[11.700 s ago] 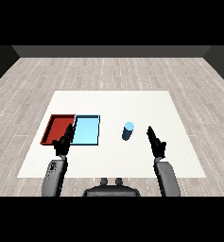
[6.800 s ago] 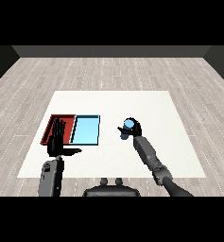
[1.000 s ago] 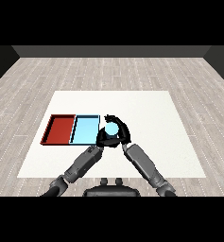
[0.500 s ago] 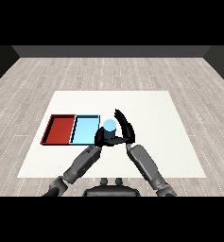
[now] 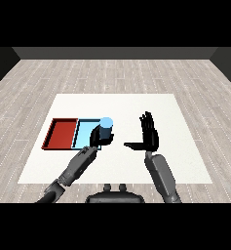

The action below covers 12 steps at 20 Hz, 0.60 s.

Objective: Pick the blue can and put it in the blue box

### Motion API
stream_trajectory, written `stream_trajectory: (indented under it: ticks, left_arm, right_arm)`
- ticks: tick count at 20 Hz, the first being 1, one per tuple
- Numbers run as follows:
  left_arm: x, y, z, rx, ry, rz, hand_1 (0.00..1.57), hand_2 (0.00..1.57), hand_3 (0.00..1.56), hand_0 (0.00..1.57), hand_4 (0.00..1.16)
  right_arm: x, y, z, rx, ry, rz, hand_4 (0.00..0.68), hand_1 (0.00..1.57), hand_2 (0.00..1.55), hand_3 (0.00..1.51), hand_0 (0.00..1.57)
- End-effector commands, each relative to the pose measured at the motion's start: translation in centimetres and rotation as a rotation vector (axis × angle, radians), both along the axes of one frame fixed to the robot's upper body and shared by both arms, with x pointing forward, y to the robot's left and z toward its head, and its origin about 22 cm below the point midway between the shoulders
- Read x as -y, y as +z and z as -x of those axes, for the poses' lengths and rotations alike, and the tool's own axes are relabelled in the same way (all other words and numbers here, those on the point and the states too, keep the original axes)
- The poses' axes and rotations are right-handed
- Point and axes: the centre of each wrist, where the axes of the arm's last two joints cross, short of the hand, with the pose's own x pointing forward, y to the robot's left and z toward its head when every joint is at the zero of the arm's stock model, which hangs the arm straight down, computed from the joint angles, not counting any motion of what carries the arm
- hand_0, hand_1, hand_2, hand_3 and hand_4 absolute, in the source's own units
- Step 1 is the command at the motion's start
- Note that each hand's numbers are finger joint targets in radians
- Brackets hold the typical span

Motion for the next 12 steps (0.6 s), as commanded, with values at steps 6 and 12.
stream_trajectory:
  ticks: [6,12]
  left_arm:
    - [-8.7,2.3,-4.1,-0.062,0.189,-0.196,1.57,1.57,1.52,1.57,1.15]
    - [-10.3,1.9,-5.2,-0.239,0.306,-0.462,1.57,1.57,1.48,1.57,1.04]
  right_arm:
    - [4.4,-2.0,0.5,-0.023,-0.07,-0.072,0.0,0.0,0.0,0.0,0.0]
    - [4.3,-2.5,1.0,-0.051,-0.086,-0.095,0.0,0.0,0.0,0.0,0.0]
